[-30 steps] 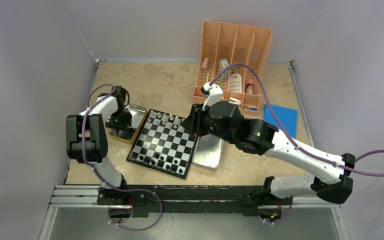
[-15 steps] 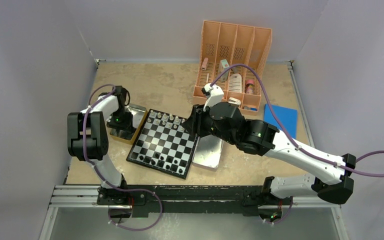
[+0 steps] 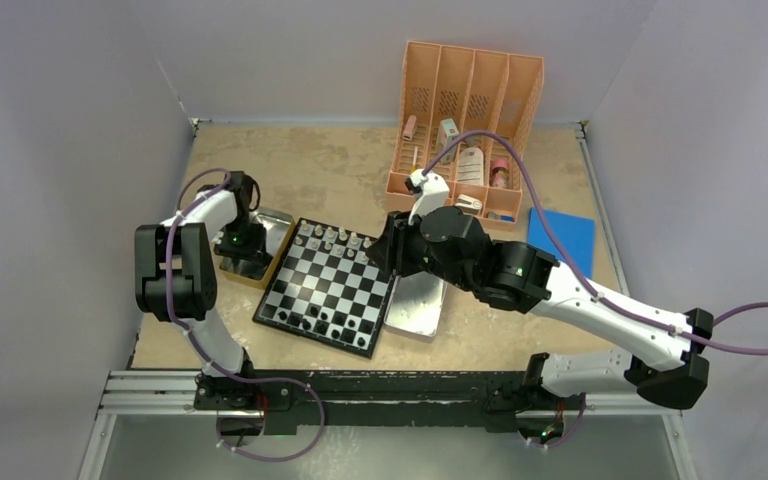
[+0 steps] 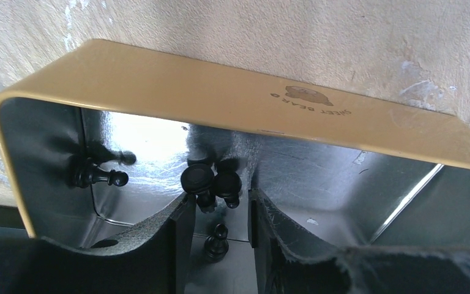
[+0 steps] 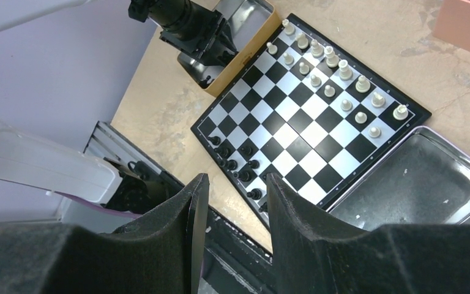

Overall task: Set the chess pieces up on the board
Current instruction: Pick up the chess piece from the storage box.

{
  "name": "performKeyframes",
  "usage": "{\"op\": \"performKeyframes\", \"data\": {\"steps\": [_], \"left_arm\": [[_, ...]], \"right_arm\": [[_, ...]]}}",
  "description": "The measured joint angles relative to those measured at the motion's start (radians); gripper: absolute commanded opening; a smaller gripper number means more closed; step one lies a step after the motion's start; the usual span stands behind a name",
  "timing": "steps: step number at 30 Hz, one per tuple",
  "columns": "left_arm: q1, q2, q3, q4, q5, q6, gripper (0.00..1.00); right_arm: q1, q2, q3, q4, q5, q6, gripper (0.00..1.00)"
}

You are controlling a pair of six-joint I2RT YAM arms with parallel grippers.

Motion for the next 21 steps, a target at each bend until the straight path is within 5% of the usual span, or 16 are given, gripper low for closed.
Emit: {"op": "performKeyframes", "data": {"steps": [8,21], "left_arm": [[0.0,0.0,0.004,-0.01,0.002,-0.004,0.32],[0.0,0.0,0.004,-0.032,-0.039,-0.007,0.38]], "right_arm": [[0.0,-0.017,-0.011,-0.001,0.003,0.007,0.42],[0.0,-0.024,-0.012,-0.001,0.018,0.008,0.42]]}}
